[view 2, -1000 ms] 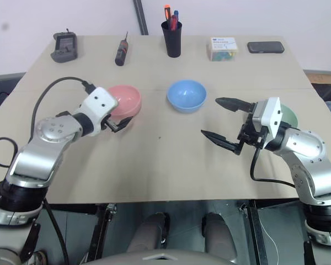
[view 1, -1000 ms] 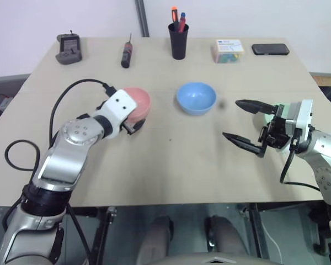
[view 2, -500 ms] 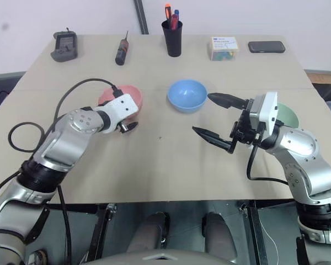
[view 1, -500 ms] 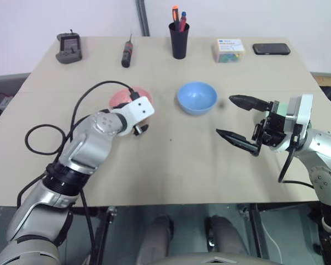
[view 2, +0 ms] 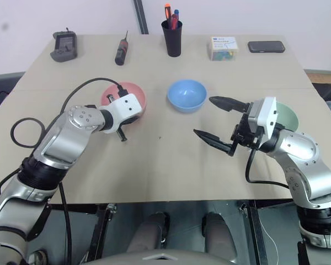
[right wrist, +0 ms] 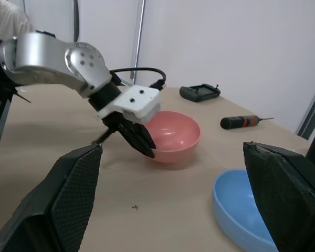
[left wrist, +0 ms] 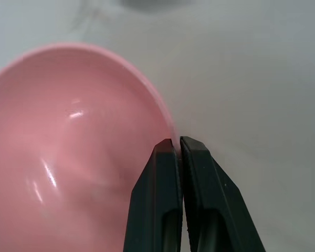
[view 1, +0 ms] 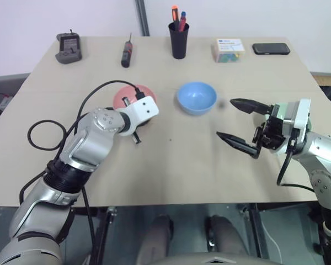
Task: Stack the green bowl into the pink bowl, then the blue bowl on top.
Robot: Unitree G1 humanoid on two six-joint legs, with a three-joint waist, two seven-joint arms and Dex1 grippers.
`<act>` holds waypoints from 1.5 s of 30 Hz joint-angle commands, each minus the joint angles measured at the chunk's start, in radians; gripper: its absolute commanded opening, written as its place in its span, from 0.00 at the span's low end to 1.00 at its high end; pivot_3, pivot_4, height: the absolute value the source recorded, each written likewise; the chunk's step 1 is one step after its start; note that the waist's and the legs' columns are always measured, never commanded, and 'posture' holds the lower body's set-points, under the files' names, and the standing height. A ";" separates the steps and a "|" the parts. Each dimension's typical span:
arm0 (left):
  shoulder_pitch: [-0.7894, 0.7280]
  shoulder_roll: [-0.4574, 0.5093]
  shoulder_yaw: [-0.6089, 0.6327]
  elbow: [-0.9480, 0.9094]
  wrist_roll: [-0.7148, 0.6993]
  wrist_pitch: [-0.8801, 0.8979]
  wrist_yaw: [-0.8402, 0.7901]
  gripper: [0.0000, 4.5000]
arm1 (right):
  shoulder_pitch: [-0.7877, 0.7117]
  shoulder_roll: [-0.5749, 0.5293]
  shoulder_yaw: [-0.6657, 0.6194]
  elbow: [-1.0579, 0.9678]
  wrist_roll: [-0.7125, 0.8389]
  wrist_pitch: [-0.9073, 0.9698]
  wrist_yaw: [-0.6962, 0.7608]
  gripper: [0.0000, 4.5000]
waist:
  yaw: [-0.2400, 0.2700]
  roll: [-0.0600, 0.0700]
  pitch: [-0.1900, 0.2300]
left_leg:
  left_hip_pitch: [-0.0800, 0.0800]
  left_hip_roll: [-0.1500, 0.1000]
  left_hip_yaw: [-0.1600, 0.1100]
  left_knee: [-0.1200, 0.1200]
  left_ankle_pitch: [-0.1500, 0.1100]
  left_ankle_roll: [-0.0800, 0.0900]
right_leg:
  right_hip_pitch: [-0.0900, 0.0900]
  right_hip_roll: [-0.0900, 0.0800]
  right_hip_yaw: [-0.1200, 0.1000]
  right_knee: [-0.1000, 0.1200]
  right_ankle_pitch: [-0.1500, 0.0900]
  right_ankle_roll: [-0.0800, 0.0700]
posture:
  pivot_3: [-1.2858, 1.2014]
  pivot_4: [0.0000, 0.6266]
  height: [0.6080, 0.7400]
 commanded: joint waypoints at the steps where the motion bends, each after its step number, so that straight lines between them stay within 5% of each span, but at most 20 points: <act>1: 0.071 0.068 0.081 -0.157 -0.105 -0.120 -0.132 0.04 | 0.016 -0.009 -0.039 -0.042 -0.002 -0.019 -0.017 1.00 | 0.001 0.000 0.000 | 0.000 0.000 0.000 0.000 0.000 0.000 | 0.000 0.000 0.000 0.000 0.000 0.000 | 0.52 0.24 1.00; 5: 0.116 0.098 0.066 -0.228 -0.148 -0.215 -0.218 0.04 | 0.033 -0.011 -0.050 -0.042 -0.007 -0.026 -0.029 1.00 | 0.006 0.000 0.000 | 0.000 0.000 0.000 0.000 0.000 0.000 | 0.000 0.000 0.000 0.000 0.000 0.000 | 0.52 0.24 1.00; 14: 0.000 -0.072 -0.086 -0.142 -0.107 -0.287 -0.242 0.04 | 0.074 -0.019 -0.070 -0.079 -0.022 -0.022 -0.064 1.00 | 0.004 0.000 0.000 | 0.001 0.000 0.000 0.002 0.000 0.000 | 0.002 0.000 0.000 0.001 0.000 0.000 | 0.52 0.24 1.00; 22: 0.034 -0.004 -0.034 -0.198 -0.192 -0.274 -0.352 0.04 | 0.128 -0.025 -0.089 -0.136 -0.023 -0.012 -0.101 1.00 | 0.001 0.000 0.000 | 0.001 0.001 0.001 0.002 0.000 0.000 | 0.001 0.001 0.001 0.001 0.000 0.000 | 0.52 0.24 1.00; 32: -0.088 -0.155 -0.099 0.014 -0.061 -0.334 -0.249 0.04 | 0.099 -0.021 -0.071 -0.112 -0.038 -0.024 -0.101 1.00 | 0.000 0.000 0.000 | 0.001 0.000 0.000 0.004 0.000 0.000 | 0.002 0.001 0.000 0.002 0.000 0.000 | 0.52 0.24 1.00; 44: 0.049 -0.020 -0.025 -0.163 -0.189 -0.350 -0.388 0.04 | 0.115 -0.024 -0.084 -0.118 -0.037 -0.022 -0.103 1.00 | 0.005 0.000 0.000 | 0.001 0.001 0.000 0.002 0.000 0.000 | 0.001 0.001 0.001 0.002 0.000 0.000 | 0.52 0.24 1.00; 45: 0.049 -0.029 -0.021 -0.163 -0.197 -0.353 -0.384 0.09 | 0.116 -0.025 -0.084 -0.115 -0.039 -0.023 -0.101 1.00 | 0.005 0.000 0.000 | 0.001 0.001 0.000 0.002 0.000 0.000 | 0.002 0.001 0.001 0.002 0.000 0.000 | 0.52 0.24 1.00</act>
